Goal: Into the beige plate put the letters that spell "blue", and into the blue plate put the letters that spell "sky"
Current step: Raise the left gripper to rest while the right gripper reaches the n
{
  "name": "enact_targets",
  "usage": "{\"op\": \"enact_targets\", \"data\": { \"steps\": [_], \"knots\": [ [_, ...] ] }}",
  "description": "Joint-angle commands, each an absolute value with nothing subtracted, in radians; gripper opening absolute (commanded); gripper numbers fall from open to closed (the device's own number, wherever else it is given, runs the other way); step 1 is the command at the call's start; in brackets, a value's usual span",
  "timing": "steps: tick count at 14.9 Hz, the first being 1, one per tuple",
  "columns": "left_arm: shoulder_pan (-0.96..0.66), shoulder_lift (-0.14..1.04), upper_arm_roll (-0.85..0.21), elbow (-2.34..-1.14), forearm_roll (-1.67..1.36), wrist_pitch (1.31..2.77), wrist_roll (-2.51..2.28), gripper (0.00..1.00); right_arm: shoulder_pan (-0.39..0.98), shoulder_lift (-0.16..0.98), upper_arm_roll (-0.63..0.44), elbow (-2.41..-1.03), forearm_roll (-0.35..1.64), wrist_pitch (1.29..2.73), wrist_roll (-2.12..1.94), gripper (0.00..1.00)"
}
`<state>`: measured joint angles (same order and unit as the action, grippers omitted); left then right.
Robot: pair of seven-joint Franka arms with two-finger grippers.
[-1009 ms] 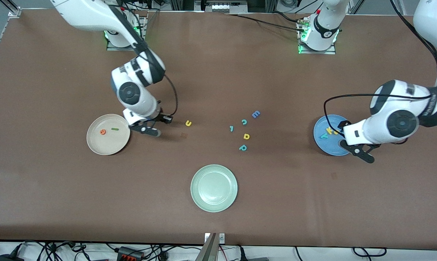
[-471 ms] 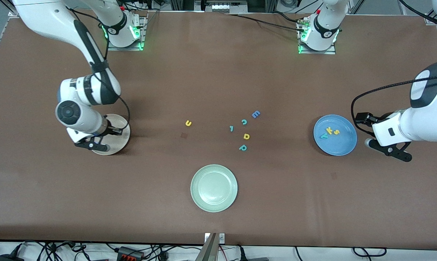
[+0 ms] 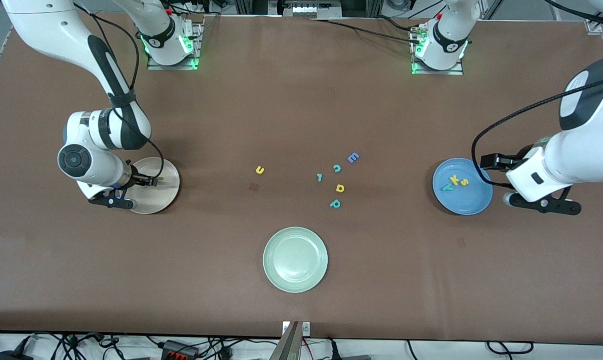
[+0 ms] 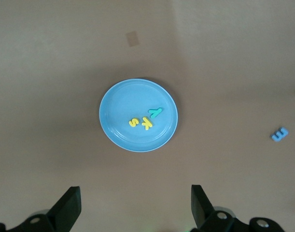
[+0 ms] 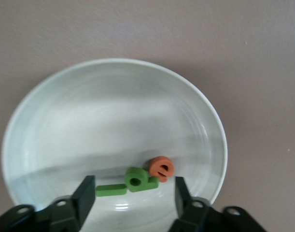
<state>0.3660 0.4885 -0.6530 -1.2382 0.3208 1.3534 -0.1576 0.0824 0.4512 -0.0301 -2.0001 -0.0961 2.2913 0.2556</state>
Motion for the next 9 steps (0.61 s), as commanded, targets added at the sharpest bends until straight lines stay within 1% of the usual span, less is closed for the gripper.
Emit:
{"op": "enact_targets", "data": {
  "steps": [1,2,3,5,6,7,9],
  "knots": [
    [0.243,0.399,-0.418,-1.226,0.163,1.365,-0.178,1.00,0.112,0.426,0.003,-1.965,-0.100,2.283,0.248,1.00],
    [0.233,0.379,-0.372,-1.238,0.119,1.371,-0.176,1.00,0.127,0.431,0.018,-1.941,-0.094,2.284,0.252,1.00],
    [0.209,0.342,-0.327,-1.252,0.082,1.411,-0.176,1.00,0.150,0.439,0.029,-1.919,-0.091,2.289,0.253,1.00],
    [0.113,0.238,-0.188,-1.363,0.054,1.498,-0.173,1.00,0.202,0.456,0.031,-1.876,-0.068,2.295,0.261,1.00],
    [0.074,0.195,-0.119,-1.418,0.031,1.546,-0.166,1.00,0.225,0.463,0.032,-1.856,-0.023,2.293,0.274,1.00],
    [0.051,0.143,-0.077,-1.487,0.000,1.595,-0.166,1.00,0.251,0.478,0.031,-1.826,0.010,2.293,0.276,1.00],
    [0.022,0.042,-0.046,-1.635,-0.021,1.708,-0.161,1.00,0.311,0.508,0.031,-1.793,0.034,2.295,0.288,1.00]
  ]
}}
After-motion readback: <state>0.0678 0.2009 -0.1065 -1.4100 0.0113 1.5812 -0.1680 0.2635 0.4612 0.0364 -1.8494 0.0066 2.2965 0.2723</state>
